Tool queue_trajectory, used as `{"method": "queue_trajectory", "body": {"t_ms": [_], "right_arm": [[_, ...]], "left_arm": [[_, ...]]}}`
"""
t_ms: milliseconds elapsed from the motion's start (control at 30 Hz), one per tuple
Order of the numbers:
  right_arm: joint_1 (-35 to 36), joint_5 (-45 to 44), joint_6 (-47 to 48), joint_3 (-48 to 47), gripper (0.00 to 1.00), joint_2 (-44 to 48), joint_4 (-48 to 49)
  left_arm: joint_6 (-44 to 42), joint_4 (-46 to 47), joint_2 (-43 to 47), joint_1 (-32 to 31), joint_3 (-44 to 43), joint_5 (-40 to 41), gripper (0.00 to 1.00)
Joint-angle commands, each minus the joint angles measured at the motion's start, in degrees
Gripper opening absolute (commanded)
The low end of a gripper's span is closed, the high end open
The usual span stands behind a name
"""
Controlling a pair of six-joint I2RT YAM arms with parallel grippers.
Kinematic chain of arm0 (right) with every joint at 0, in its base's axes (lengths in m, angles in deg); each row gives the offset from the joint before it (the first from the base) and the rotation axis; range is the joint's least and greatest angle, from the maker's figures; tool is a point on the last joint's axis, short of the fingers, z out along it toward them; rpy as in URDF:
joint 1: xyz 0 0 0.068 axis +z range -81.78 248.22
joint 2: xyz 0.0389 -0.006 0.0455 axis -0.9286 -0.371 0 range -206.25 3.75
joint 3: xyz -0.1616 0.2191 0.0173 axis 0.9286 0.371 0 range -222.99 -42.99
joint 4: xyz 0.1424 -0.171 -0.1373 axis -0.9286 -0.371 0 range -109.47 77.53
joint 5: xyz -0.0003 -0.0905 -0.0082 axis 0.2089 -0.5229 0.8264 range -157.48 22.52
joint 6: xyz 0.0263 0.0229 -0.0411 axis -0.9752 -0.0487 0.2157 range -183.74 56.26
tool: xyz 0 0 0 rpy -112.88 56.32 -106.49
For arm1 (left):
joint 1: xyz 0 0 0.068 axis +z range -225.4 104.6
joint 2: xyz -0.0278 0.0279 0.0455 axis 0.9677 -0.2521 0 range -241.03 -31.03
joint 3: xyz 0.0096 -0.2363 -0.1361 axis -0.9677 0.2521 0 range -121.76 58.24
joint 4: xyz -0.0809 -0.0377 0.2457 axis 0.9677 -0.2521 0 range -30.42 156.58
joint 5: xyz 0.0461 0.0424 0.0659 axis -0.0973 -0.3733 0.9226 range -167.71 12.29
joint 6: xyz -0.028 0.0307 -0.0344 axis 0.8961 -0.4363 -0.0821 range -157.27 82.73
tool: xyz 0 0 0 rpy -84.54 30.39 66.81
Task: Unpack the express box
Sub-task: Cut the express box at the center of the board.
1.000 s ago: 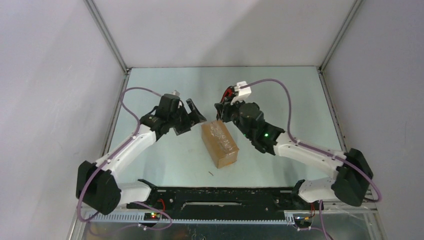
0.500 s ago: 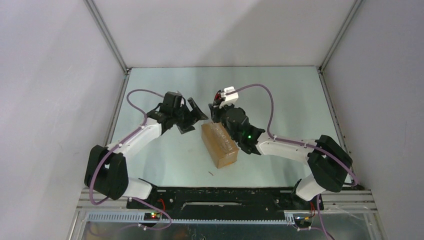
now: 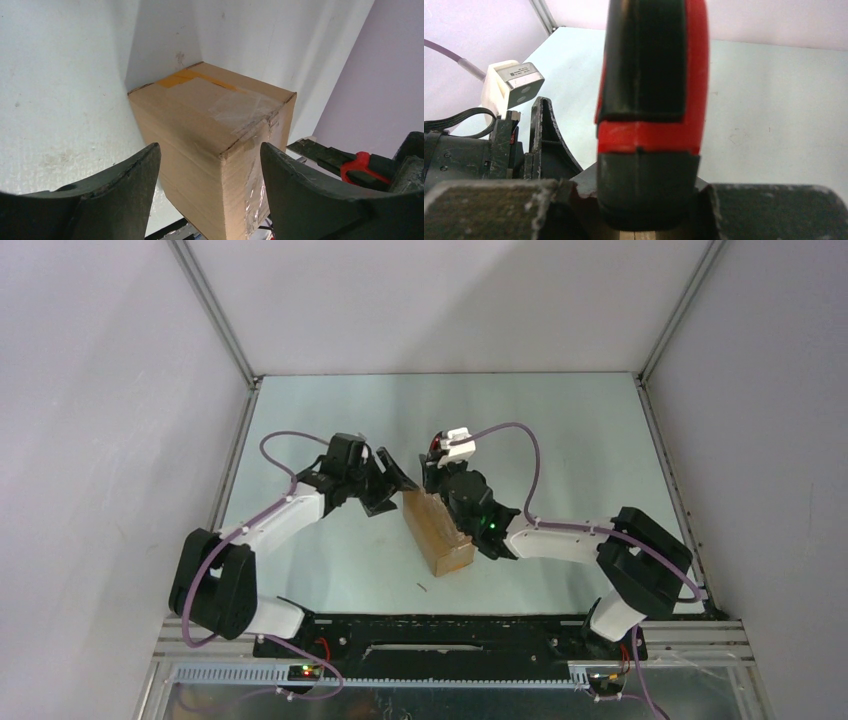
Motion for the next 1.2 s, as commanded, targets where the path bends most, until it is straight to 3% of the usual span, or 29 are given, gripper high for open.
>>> {"method": "queue_trajectory", "body": {"t_ms": [0, 700, 1167], "right_arm": [[0.72, -3.46, 2.04, 1.00, 0.00, -1.05, 8.46], [2.37, -4.51, 5.50, 3.39, 0.00, -4.01, 13.87], [3.00, -5.81, 7.13, 6.12, 0.00, -1.82, 14.72]], "left_arm": [[1.46, 1.93, 0.76, 0.27, 1.53, -1.13, 0.75], [3.01, 1.45, -0.19, 0.37, 2.00, -0.95, 0.67], [4.96, -3.35, 0.67, 0.32, 1.96, 4.99, 0.64]]}}
